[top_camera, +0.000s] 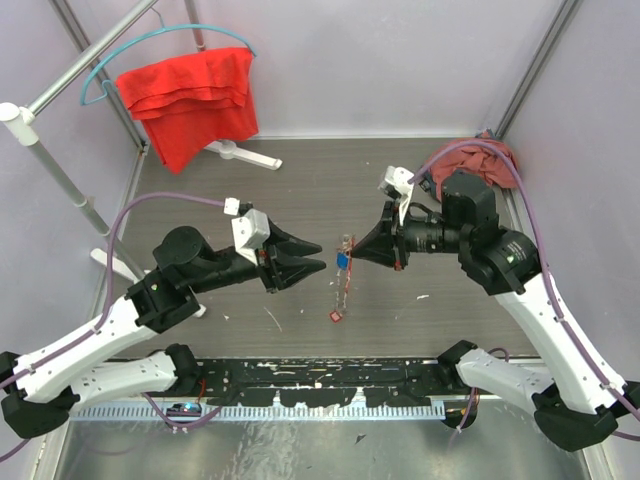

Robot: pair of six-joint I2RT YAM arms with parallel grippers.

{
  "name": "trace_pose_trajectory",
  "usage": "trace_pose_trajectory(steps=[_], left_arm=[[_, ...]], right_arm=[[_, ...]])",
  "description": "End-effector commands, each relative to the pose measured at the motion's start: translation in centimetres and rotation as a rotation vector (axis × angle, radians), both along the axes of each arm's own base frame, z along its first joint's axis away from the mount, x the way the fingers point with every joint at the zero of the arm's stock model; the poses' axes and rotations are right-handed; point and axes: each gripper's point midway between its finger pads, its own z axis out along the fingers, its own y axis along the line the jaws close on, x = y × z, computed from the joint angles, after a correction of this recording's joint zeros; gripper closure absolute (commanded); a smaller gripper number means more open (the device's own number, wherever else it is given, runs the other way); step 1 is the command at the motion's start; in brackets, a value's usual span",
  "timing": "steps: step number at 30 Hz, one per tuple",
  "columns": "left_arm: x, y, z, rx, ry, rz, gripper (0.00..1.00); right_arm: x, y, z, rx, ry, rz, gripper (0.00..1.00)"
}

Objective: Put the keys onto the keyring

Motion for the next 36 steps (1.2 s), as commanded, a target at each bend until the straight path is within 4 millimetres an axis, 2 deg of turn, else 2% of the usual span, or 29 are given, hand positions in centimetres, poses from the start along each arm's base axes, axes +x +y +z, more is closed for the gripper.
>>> trace_pose_trajectory(steps=[1, 4, 6, 7, 8, 9, 10, 11, 13, 19, 25, 34, 36], left_arm=[[1.3, 0.6, -1.6, 0.050, 0.023, 0.086, 0.62], [1.8, 1.3, -2.9, 0.080, 0.041, 0.129, 0.63], [1.8, 1.8, -3.3, 0.083, 0.048, 0.149, 0.63], [1.8, 2.0, -3.3, 0.081, 0.049, 0.156, 0.64], [1.8, 2.2, -3.4, 0.083, 0.051, 0.161, 0.64], [1.8, 2.4, -3.5, 0.084, 0.051, 0.166, 0.64], [1.7, 2.6, -3.5, 0.087, 0.049, 0.169, 0.65], [1.7, 2.8, -3.6, 0.091, 0.049, 0.176, 0.65], [1.7, 3.3, -3.7, 0.098, 0.046, 0.186, 0.65], [1.4, 3.5, -4.3, 0.110, 0.049, 0.180, 0.69], [1.0, 2.8, -5.7, 0.148, 0.069, 0.139, 0.76], [0.8, 1.9, -6.7, 0.164, 0.098, 0.102, 0.79], [0.9, 1.7, -6.6, 0.159, 0.095, 0.100, 0.79]], right_arm=[[4.7, -1.4, 1.8, -0.024, -0.011, -0.289, 0.99], [7.5, -2.9, -1.3, -0.157, 0.090, -0.471, 0.99], [9.4, -4.9, -6.1, -0.345, 0.234, -0.632, 0.99], [9.7, -6.7, -9.3, -0.479, 0.317, -0.703, 0.99], [10.0, -7.3, -12.5, -0.570, 0.403, -0.705, 0.99], [9.5, -7.0, -14.6, -0.602, 0.474, -0.657, 0.99], [8.7, -5.8, -15.8, -0.586, 0.531, -0.580, 0.99], [7.8, -3.9, -15.8, -0.524, 0.567, -0.480, 0.99], [6.9, -1.1, -14.6, -0.390, 0.570, -0.350, 0.99], [7.6, 0.9, -13.0, -0.269, 0.496, -0.255, 0.99], [8.2, 1.8, -12.4, -0.216, 0.482, -0.231, 0.99], [9.0, 2.0, -6.9, -0.042, 0.288, -0.266, 0.99], [8.7, 2.1, -6.6, -0.017, 0.273, -0.254, 0.99]])
